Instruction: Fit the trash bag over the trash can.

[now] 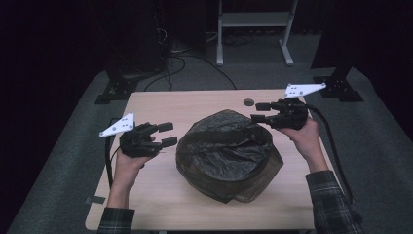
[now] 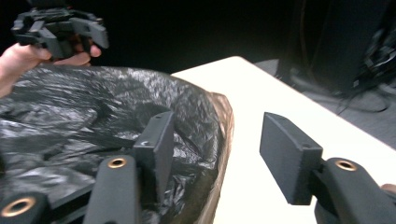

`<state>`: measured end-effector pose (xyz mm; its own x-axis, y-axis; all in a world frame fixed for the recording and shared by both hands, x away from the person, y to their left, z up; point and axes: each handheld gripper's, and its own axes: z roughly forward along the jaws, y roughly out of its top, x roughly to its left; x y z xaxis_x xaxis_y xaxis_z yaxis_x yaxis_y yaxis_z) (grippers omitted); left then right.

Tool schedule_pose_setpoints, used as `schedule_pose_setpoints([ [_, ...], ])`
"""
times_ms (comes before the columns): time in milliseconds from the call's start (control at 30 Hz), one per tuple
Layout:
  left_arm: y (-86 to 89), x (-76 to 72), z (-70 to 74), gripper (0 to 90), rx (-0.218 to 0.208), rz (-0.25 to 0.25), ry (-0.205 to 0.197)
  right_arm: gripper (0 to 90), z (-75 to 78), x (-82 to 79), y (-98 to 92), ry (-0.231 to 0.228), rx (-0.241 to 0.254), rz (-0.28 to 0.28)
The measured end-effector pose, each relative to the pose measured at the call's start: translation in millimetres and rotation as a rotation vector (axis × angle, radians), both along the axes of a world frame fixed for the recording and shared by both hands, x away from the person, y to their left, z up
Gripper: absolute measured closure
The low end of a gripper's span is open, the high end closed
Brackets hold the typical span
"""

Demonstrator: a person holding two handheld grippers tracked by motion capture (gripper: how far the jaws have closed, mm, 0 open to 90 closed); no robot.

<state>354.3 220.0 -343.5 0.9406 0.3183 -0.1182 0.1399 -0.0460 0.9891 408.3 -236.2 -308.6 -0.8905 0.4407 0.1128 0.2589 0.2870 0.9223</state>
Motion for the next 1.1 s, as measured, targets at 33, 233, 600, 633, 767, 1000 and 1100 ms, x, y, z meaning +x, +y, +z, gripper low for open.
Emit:
schedule_pose_setpoints([
  [33, -3.9, 3.7, -1.2, 41.1, 0.002, -0.009, 0.007, 48.0, -2.8, 2.2, 1.8, 0.012, -0.006, 0.002],
  [233, -25.3, 22.9, -10.4, 51.0, 0.021, -0.053, 0.063, 69.4, -14.8, 8.8, 10.5, 0.058, -0.039, 0.03],
  [600, -29.8, 31.4, -7.2, 89.2, 0.069, -0.001, 0.018, 89.9, -10.8, 12.1, 6.0, 0.039, 0.004, -0.021],
  [633, -29.7, 35.8, -8.7, 89.6, 0.054, 0.027, 0.021, 89.9, -11.5, 13.6, 5.8, 0.037, -0.002, -0.041],
  [767, -31.0, 44.8, -13.1, 89.8, 0.068, 0.053, 0.038, 89.9, -16.1, 20.3, 7.3, 0.035, -0.006, -0.088],
  [1000, -37.4, 48.1, -16.9, 74.6, 0.043, 0.05, 0.056, 90.0, -26.4, 30.2, 11.4, 0.047, -0.045, -0.143],
  [1100, -35.1, 45.7, -15.2, 71.3, 0.021, 0.059, 0.05, 90.0, -34.3, 34.6, 13.6, 0.056, -0.075, -0.161],
])
